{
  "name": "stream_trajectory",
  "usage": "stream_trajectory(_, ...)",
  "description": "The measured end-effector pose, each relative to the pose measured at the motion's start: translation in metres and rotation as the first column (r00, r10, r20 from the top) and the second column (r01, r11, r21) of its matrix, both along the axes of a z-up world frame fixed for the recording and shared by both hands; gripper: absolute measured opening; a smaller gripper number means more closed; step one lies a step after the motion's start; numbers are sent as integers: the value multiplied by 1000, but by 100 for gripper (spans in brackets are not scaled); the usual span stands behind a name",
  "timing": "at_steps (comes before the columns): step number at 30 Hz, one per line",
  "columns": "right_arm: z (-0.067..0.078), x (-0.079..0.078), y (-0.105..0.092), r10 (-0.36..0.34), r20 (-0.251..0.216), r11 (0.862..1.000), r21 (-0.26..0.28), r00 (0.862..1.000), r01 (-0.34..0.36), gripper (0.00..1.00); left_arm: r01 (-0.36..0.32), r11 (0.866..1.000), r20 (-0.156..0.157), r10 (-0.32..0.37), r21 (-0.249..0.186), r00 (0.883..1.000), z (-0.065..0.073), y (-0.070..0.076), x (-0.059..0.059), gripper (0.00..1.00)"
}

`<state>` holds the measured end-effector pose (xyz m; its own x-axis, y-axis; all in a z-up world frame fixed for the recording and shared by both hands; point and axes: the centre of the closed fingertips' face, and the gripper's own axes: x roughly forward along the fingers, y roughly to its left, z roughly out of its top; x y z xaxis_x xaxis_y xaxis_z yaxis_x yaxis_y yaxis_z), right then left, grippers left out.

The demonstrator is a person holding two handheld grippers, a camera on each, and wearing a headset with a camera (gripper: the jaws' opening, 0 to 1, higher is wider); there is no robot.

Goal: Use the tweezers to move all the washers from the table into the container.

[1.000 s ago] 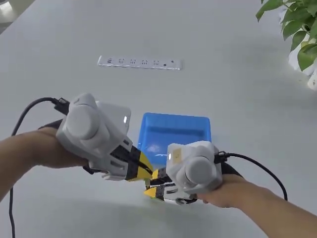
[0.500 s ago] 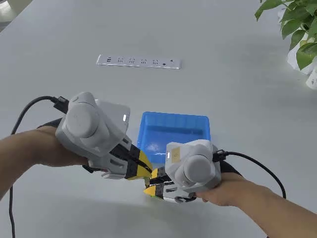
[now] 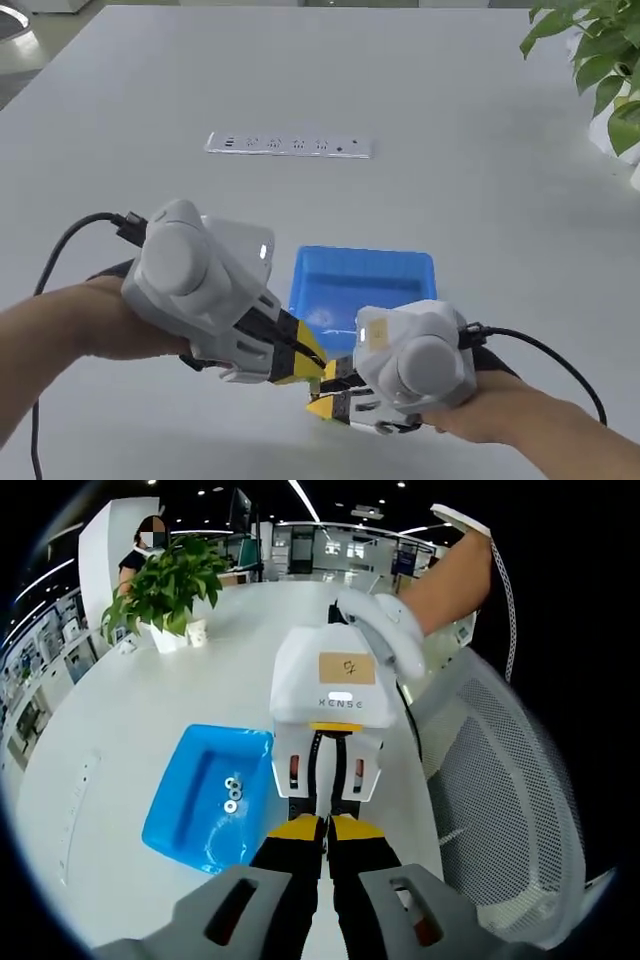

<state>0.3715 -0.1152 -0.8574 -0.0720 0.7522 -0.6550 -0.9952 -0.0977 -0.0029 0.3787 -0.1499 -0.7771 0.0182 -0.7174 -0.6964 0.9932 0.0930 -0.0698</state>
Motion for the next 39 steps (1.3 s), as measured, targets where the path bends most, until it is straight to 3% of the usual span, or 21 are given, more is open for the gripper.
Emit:
stream_trajectory(20, 42, 10, 0, -16, 40, 999, 50, 999, 14, 10, 27, 1000, 50, -28, 13, 998, 41, -4, 5, 5)
stream_trajectory(39, 73, 46, -8, -39, 85, 997, 74, 996, 33, 10, 47, 999, 113, -48, 13, 992, 75, -17, 35, 5)
